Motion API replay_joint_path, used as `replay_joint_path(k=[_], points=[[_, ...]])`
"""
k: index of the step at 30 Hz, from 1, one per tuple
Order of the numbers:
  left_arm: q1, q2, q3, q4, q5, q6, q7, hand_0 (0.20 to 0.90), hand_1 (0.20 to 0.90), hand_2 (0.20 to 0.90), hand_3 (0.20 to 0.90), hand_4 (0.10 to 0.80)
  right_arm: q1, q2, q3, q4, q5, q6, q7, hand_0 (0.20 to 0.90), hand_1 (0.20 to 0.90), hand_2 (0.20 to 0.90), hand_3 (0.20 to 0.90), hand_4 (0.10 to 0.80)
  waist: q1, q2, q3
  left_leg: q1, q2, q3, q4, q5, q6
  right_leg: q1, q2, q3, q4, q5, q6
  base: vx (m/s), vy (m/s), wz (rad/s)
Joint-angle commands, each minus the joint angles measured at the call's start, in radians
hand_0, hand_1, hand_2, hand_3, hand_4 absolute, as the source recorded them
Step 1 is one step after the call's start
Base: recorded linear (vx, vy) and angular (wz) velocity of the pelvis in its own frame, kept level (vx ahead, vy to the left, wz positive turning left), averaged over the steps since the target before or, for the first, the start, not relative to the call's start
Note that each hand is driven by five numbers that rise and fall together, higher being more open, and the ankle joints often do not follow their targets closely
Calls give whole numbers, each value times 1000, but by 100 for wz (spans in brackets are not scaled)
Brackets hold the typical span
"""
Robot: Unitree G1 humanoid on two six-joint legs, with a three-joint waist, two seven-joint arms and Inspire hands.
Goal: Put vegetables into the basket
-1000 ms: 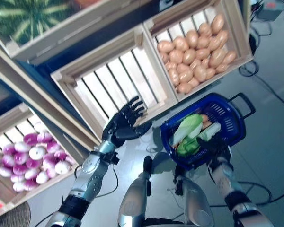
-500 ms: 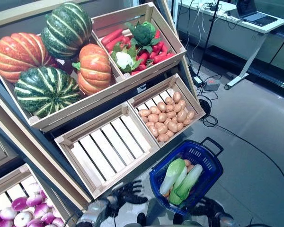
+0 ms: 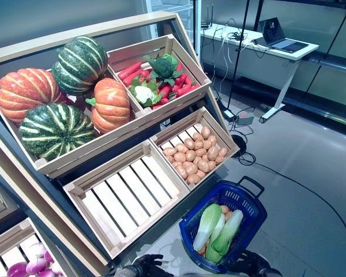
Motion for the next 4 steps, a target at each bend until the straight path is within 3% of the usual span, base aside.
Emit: replay_joint_path(k=[1,4], points=[[-71,-3,32,54,-35,-14,26,900,900,900,900,800,-74,13,37,45,-18,-76,56,900,900,900,900,800,-3,-30,15,-21,14,-12,23,-24,-30,42,-62,-17,-8,32,30,0,0,0],[-60,-1,34,59,2,-15,26,900,900,900,900,800,-79,10,37,48,-7,-76,66,900,900,900,900,800,5,-31,17,-25,13,-19,24,-23,-29,41,-64,-21,-10,33,30,0,0,0]])
